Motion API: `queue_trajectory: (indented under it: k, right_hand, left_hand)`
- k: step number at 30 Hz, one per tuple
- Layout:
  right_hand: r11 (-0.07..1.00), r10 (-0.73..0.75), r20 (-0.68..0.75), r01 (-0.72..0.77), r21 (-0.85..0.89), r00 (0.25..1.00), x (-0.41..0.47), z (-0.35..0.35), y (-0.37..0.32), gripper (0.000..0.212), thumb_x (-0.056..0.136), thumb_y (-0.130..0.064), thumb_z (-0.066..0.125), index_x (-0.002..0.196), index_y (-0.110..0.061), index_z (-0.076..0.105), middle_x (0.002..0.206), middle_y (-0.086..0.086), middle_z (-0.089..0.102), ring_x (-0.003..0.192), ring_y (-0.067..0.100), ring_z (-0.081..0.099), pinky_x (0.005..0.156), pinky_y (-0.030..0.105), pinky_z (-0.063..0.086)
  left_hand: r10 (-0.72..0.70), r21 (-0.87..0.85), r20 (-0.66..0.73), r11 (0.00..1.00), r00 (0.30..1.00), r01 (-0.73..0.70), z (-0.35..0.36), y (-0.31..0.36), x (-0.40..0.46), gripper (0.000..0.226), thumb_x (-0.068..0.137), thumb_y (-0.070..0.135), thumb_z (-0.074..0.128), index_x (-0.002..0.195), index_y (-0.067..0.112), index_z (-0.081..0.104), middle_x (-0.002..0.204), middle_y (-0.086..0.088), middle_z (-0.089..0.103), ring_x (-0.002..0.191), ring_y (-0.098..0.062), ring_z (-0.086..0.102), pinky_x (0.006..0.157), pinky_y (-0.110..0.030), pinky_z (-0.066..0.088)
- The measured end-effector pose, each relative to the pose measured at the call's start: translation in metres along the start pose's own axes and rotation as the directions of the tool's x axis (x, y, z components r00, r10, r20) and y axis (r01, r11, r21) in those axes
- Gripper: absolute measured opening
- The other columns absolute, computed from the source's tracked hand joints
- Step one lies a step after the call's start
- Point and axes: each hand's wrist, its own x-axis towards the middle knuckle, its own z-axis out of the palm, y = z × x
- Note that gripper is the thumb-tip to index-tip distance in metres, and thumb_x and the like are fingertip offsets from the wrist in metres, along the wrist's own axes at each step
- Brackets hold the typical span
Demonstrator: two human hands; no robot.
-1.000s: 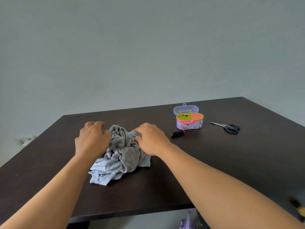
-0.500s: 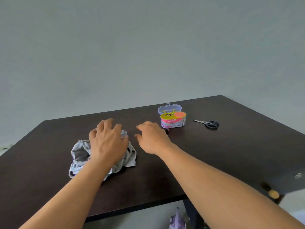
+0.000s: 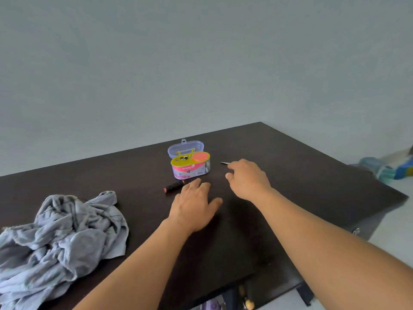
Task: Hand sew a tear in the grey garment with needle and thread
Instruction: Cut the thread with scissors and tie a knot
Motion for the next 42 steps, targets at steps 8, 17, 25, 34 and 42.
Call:
queue_trajectory:
  k: [8, 17, 25, 34, 42]
  right_hand:
    - [0.996, 0.064, 0.035, -0.062, -0.07, 0.997, 0.052, 0.002, 0.068, 0.019, 0.099, -0.019, 0.05, 0.108, -0.016, 0.066, 0.108, 0.004, 0.064, 0.101, 0.029, 0.055, 0.08, 0.041, 0.046]
    - [0.984, -0.013, 0.099, 0.03, -0.173, 0.995, 0.084, 0.015, 0.078, 0.016, 0.097, -0.022, 0.053, 0.102, -0.026, 0.068, 0.102, 0.001, 0.066, 0.097, 0.028, 0.058, 0.075, 0.038, 0.038]
    - [0.994, 0.069, 0.002, -0.068, -0.091, 0.998, 0.071, 0.009, 0.07, 0.025, 0.091, -0.009, 0.057, 0.112, -0.022, 0.062, 0.106, 0.008, 0.063, 0.091, 0.031, 0.059, 0.073, 0.04, 0.052]
    - [0.693, 0.102, 0.105, -0.147, 0.706, 0.989, 0.049, -0.005, 0.02, 0.054, 0.081, 0.0, 0.072, 0.131, -0.017, 0.062, 0.097, -0.003, 0.064, 0.098, 0.021, 0.067, 0.089, 0.041, 0.057]
    - [0.574, -0.203, 0.1, 0.036, 0.818, 0.974, 0.002, 0.008, -0.103, 0.041, 0.09, 0.001, 0.061, 0.119, -0.029, 0.065, 0.076, -0.006, 0.067, 0.069, 0.016, 0.07, 0.066, 0.028, 0.06]
  left_hand:
    - [-0.016, 0.082, 0.044, 0.997, 0.999, 0.012, 0.025, 0.037, 0.062, 0.059, 0.097, 0.062, 0.039, 0.142, 0.025, 0.044, 0.15, -0.001, 0.041, 0.14, -0.023, 0.036, 0.109, -0.046, 0.033]
    - [-0.028, 0.112, 0.005, 0.993, 1.0, 0.027, 0.033, 0.04, 0.08, 0.059, 0.096, 0.064, 0.035, 0.141, 0.027, 0.045, 0.146, 0.001, 0.043, 0.137, -0.023, 0.038, 0.107, -0.046, 0.032]
    - [-0.03, 0.094, 0.036, 0.995, 0.999, 0.026, 0.029, 0.042, 0.074, 0.059, 0.096, 0.062, 0.038, 0.142, 0.025, 0.045, 0.148, -0.001, 0.043, 0.139, -0.024, 0.037, 0.108, -0.046, 0.033]
    - [-0.102, 0.067, 0.074, 0.993, 0.992, 0.097, 0.006, 0.018, 0.038, 0.062, 0.093, 0.061, 0.046, 0.138, 0.019, 0.047, 0.138, -0.007, 0.049, 0.126, -0.031, 0.049, 0.1, -0.049, 0.044]
    - [-0.204, 0.074, -0.068, 0.975, 0.977, 0.208, -0.036, -0.061, -0.046, 0.054, 0.092, 0.055, 0.053, 0.132, 0.019, 0.053, 0.131, -0.007, 0.053, 0.12, -0.032, 0.053, 0.096, -0.048, 0.048]
